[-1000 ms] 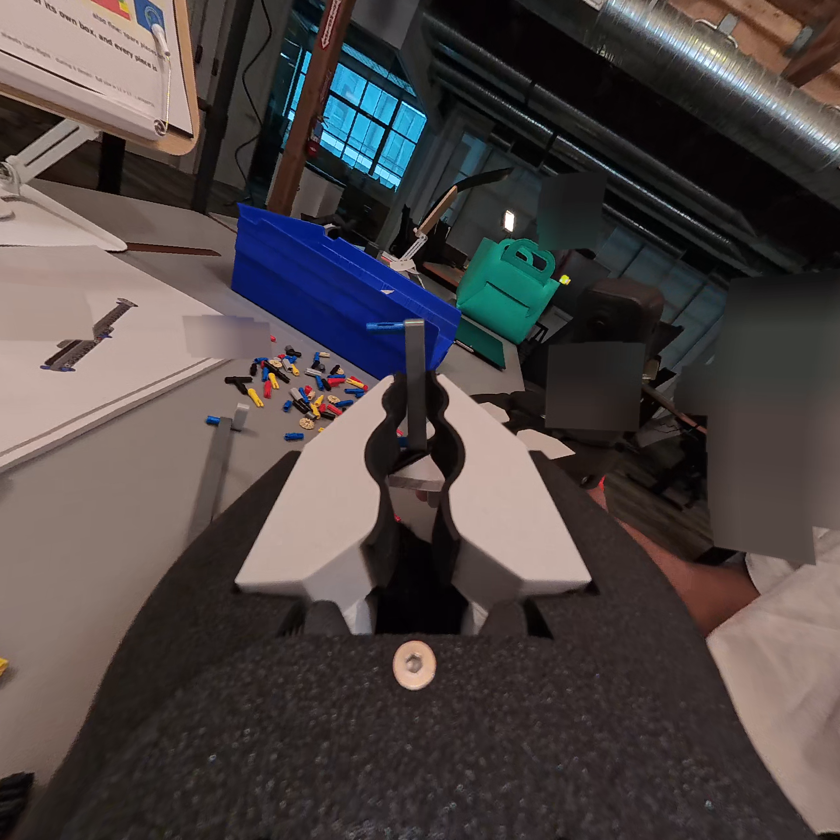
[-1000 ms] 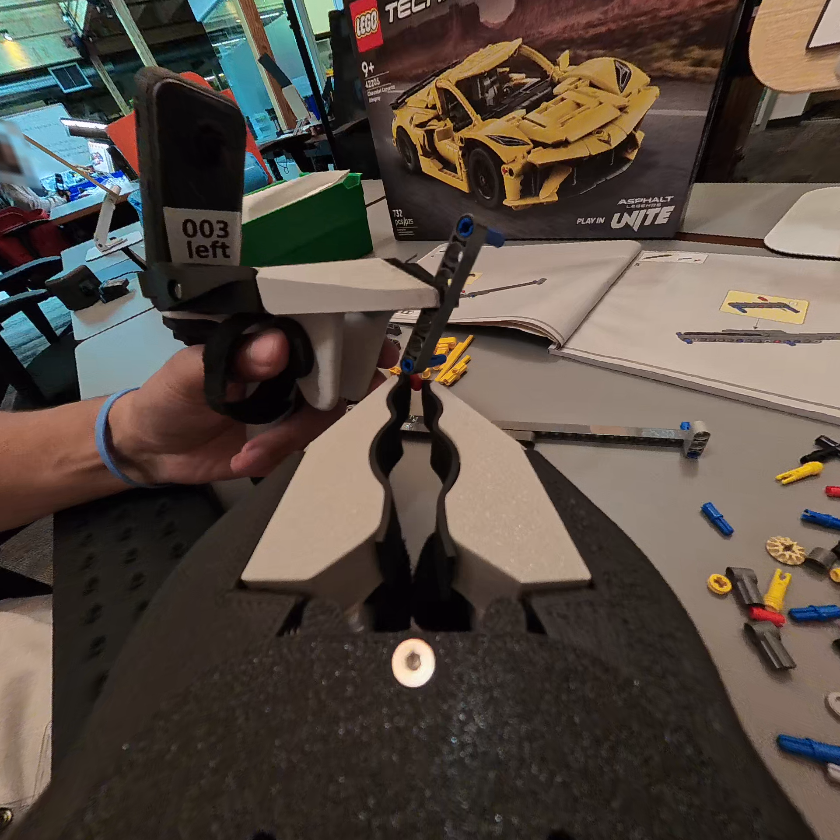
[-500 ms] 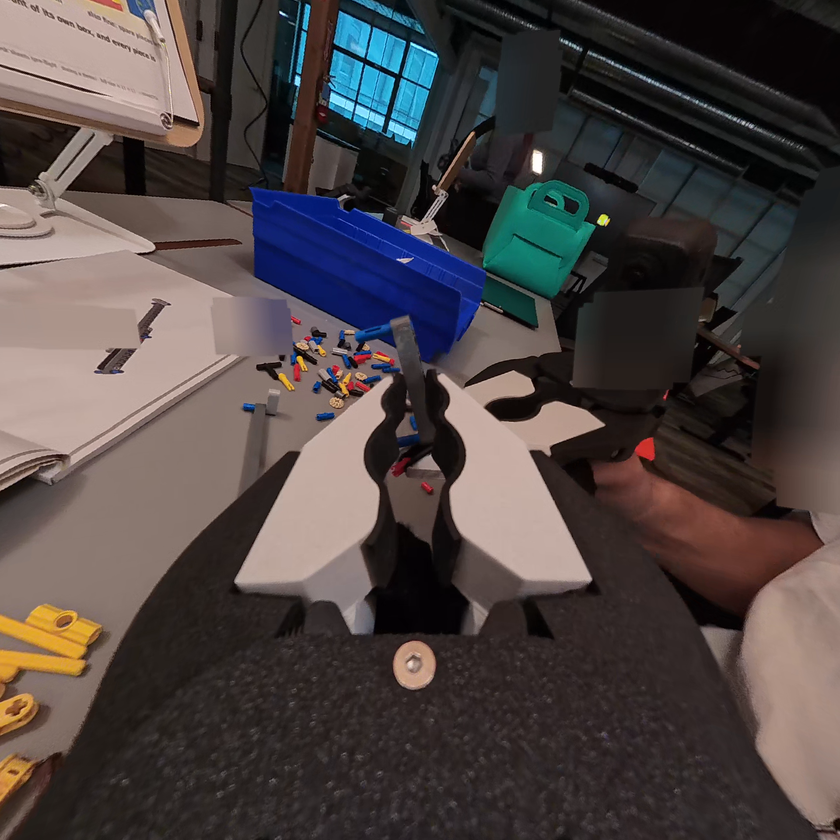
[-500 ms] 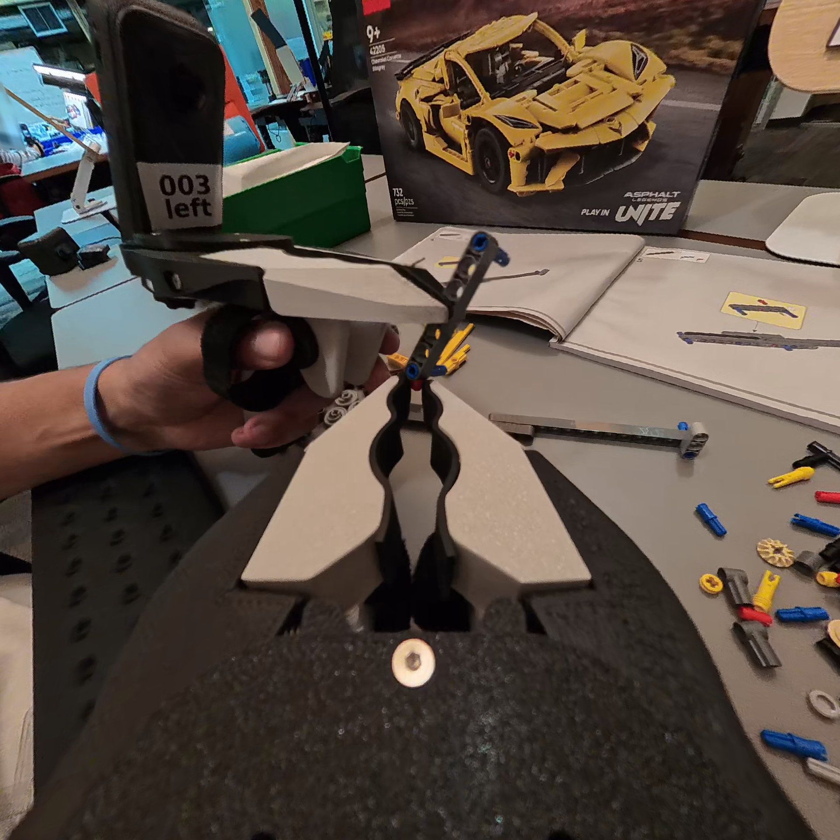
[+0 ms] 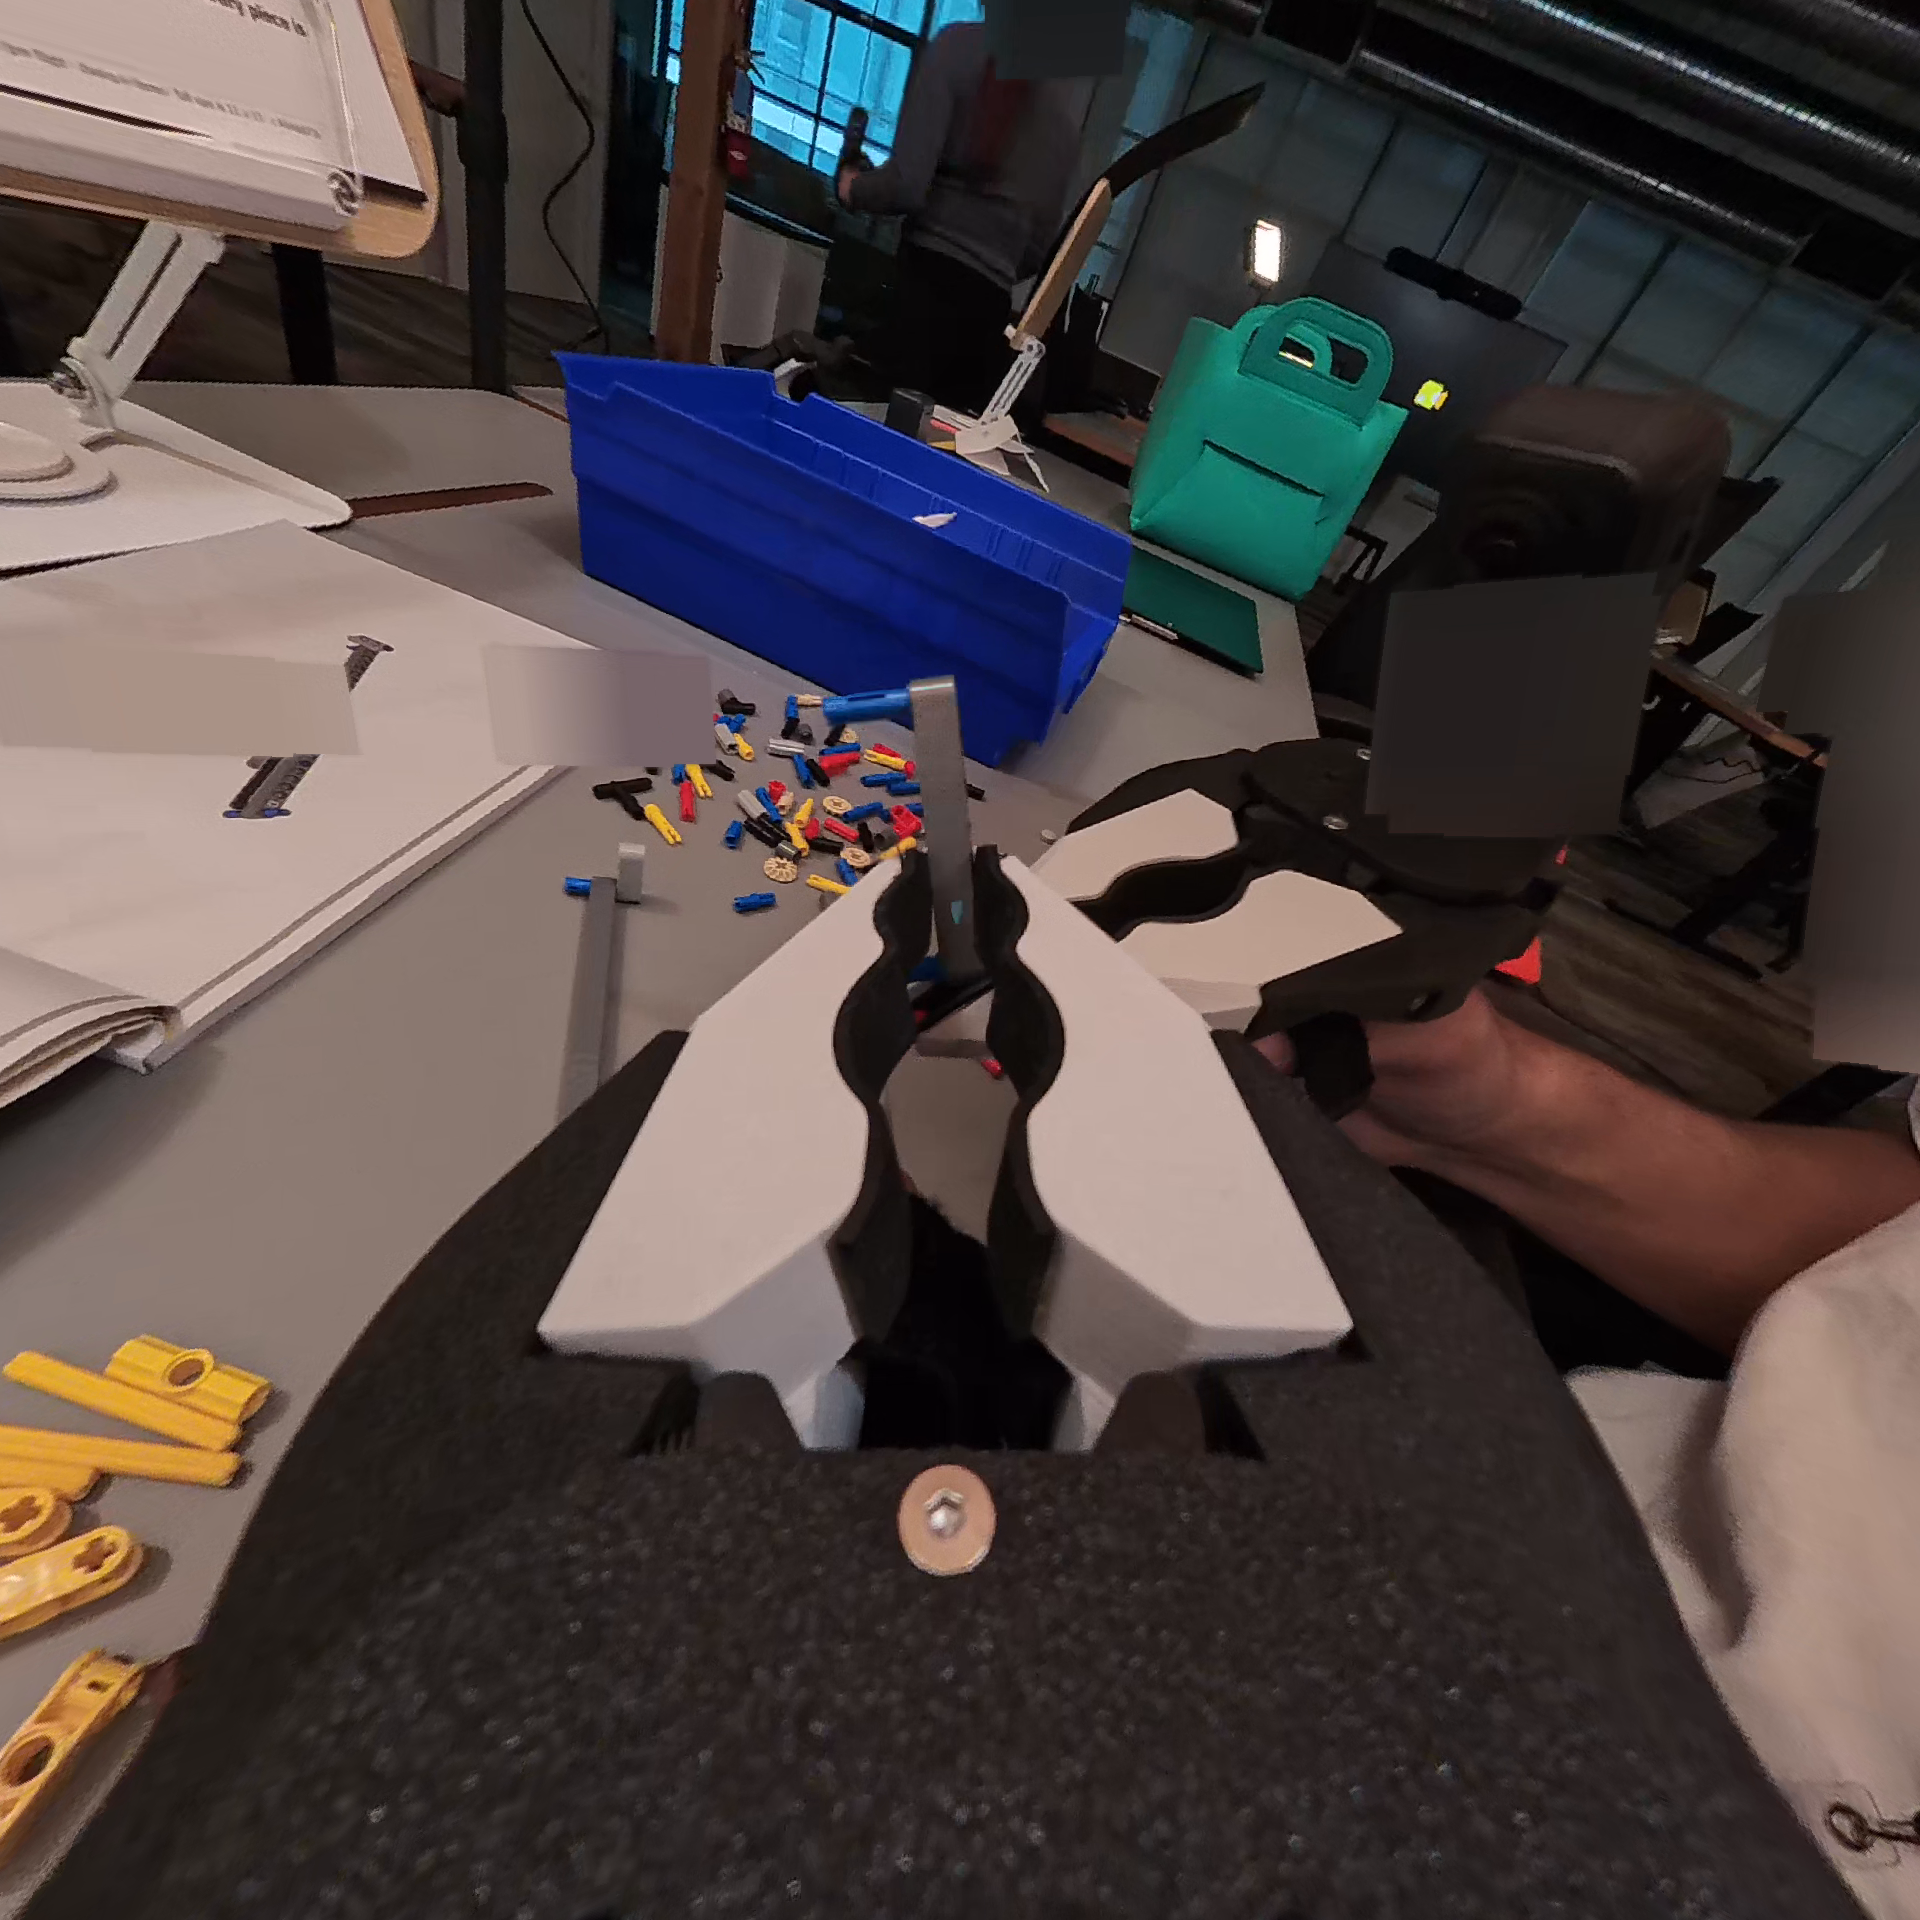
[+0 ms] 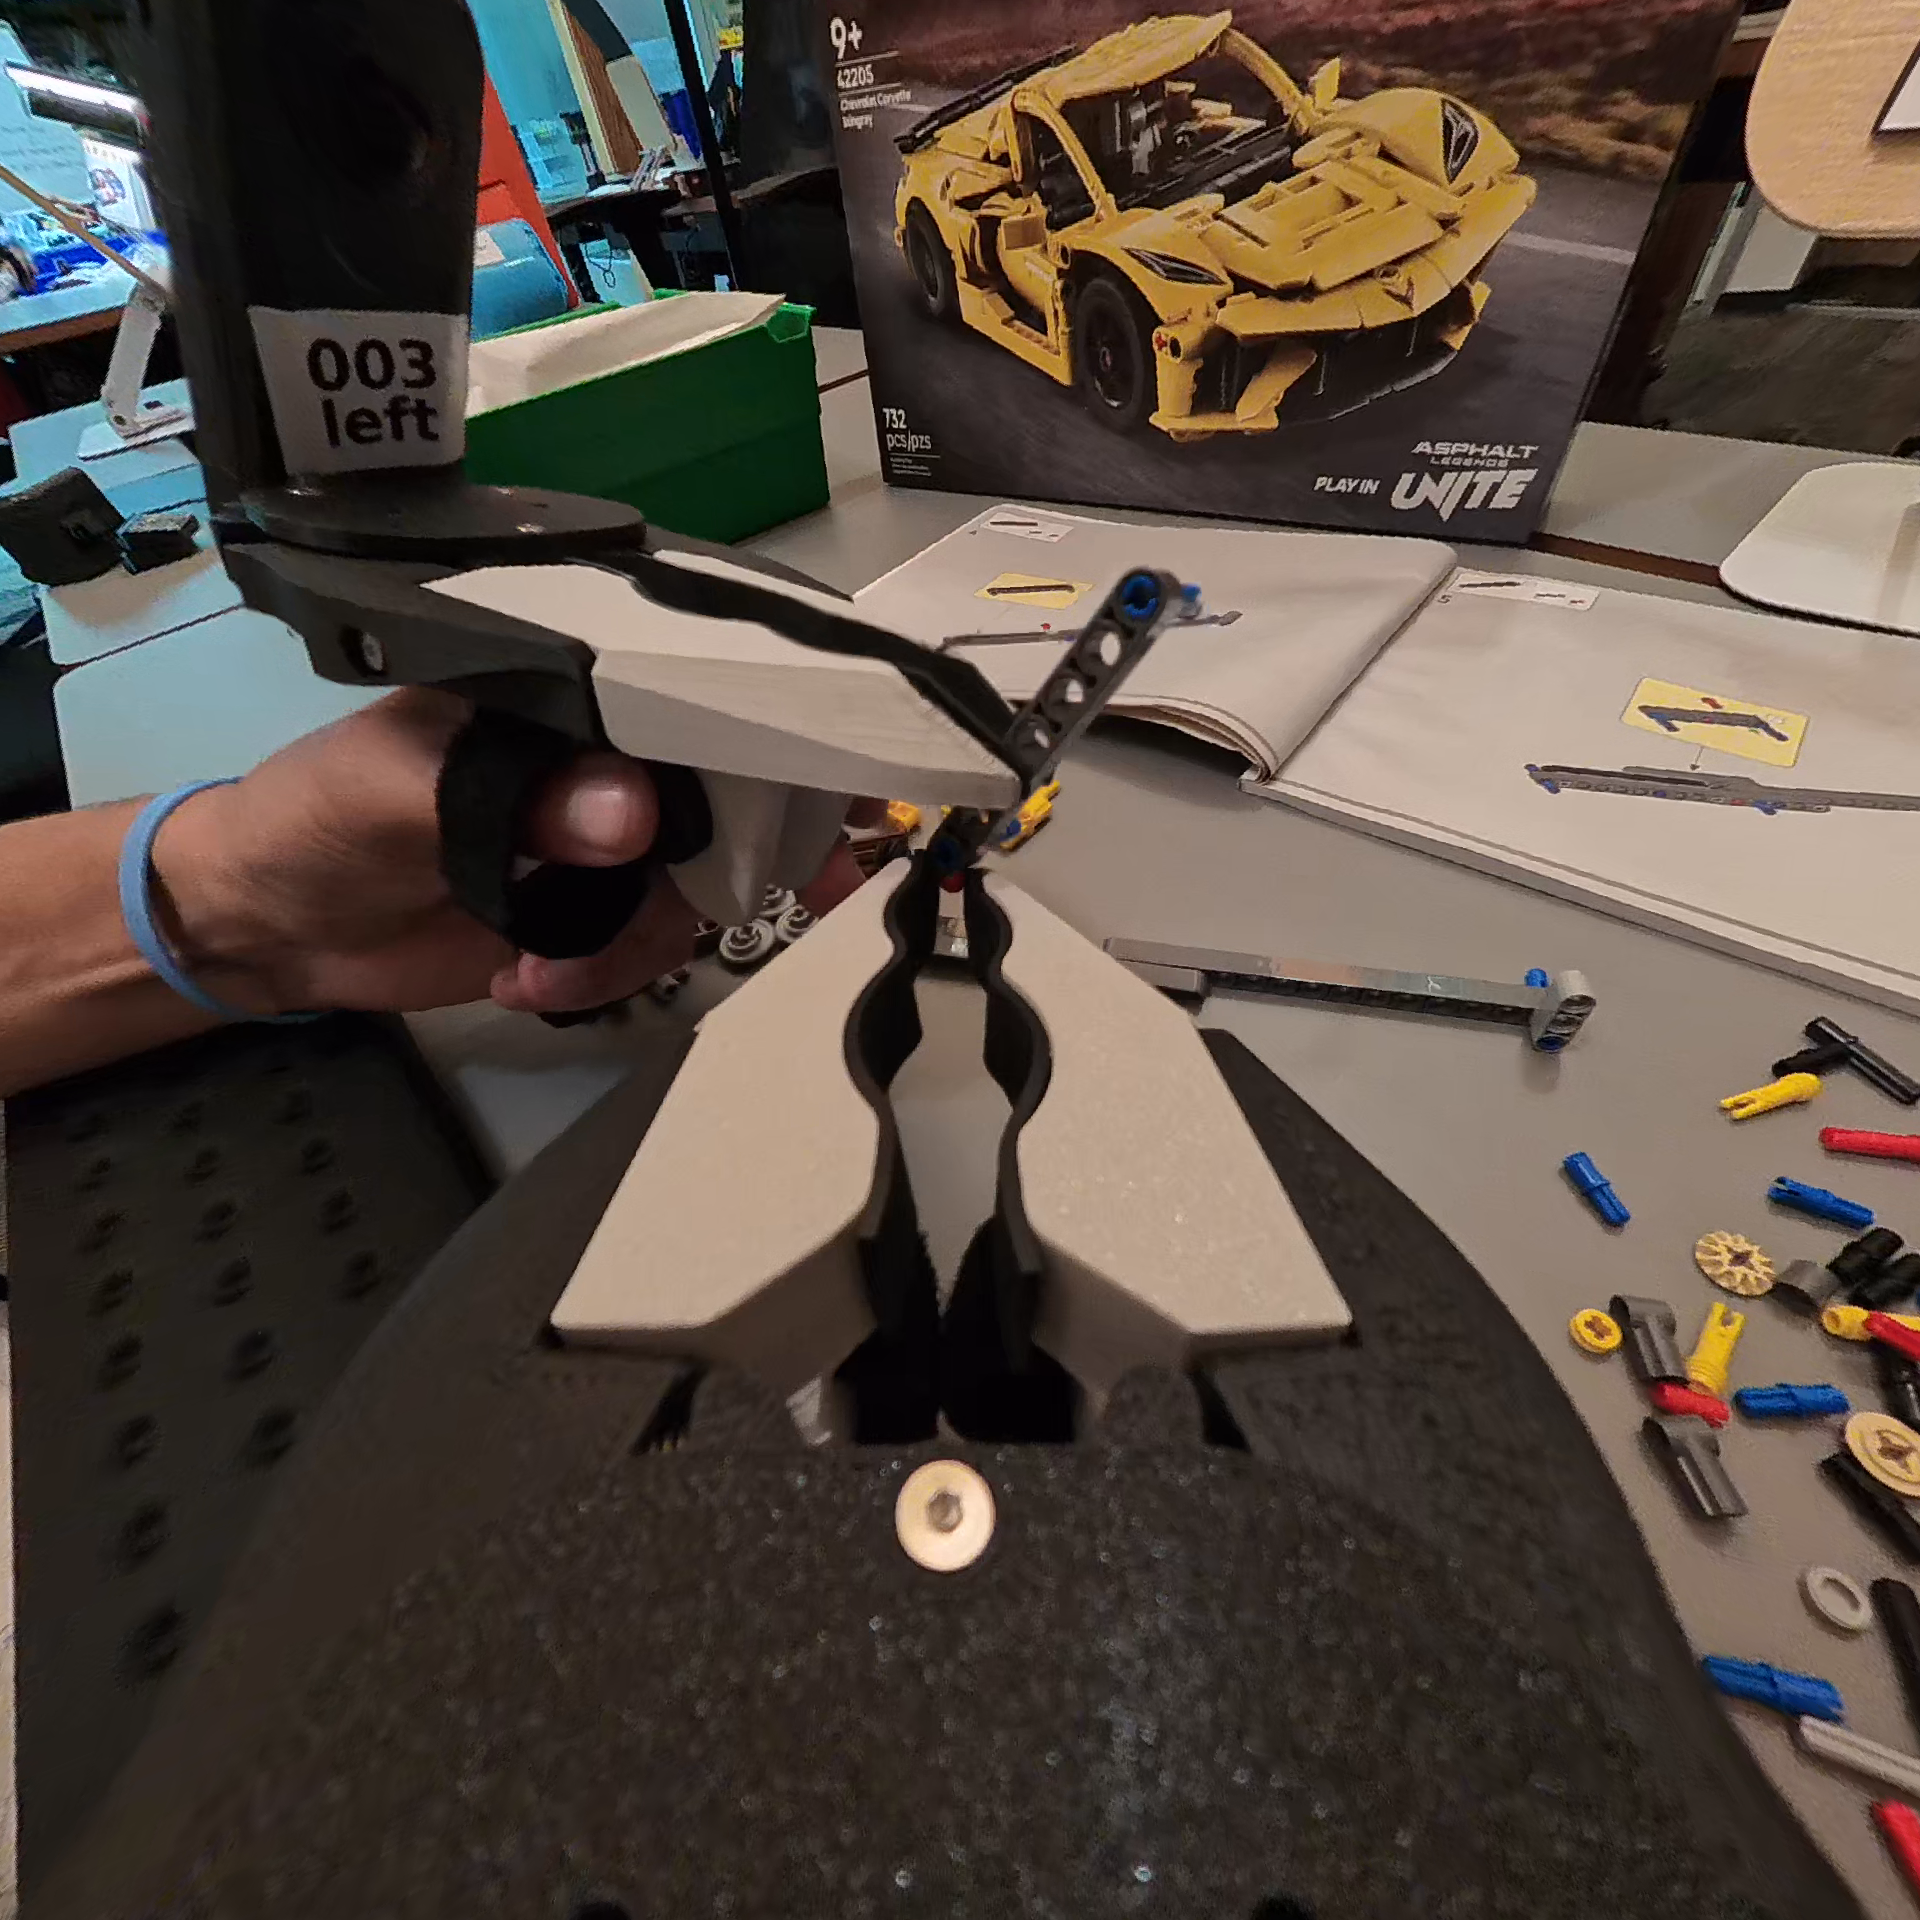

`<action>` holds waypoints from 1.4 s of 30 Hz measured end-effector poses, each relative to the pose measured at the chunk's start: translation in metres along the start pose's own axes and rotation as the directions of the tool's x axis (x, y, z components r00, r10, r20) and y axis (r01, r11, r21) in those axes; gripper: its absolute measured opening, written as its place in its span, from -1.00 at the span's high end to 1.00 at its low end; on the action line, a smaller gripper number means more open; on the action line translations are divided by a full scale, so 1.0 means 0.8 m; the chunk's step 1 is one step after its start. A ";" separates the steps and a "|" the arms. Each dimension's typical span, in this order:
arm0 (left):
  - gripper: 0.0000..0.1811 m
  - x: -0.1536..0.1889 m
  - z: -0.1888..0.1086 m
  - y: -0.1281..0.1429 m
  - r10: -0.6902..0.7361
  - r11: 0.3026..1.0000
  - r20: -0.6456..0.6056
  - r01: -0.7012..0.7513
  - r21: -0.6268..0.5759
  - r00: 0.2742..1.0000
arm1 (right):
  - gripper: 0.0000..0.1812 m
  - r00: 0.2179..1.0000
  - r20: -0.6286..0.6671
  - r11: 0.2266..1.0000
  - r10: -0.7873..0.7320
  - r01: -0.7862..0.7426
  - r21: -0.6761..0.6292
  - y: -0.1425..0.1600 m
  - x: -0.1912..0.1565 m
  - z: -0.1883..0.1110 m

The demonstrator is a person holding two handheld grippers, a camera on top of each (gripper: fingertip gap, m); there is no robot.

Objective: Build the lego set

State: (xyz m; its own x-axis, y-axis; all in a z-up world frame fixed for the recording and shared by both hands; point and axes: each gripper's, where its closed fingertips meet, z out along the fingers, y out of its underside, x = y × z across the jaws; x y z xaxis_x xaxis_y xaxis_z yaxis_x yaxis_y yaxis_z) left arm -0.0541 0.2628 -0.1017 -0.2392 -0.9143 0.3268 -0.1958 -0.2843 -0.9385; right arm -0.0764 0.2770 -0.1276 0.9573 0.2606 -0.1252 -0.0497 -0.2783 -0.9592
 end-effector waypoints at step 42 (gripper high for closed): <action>0.93 -0.052 -0.031 -0.048 -0.322 0.899 -0.071 0.328 0.290 0.944 | 0.96 0.993 -0.057 0.968 0.103 -0.087 0.236 -0.041 0.039 -0.035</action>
State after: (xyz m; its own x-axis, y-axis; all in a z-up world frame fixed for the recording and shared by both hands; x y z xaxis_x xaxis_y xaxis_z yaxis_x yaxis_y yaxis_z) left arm -0.0601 0.3192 -0.0766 -0.2304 -0.7515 0.6182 0.0213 -0.6391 -0.7688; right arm -0.0368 0.2686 -0.0931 0.9618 0.1771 -0.2086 -0.1983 -0.0743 -0.9773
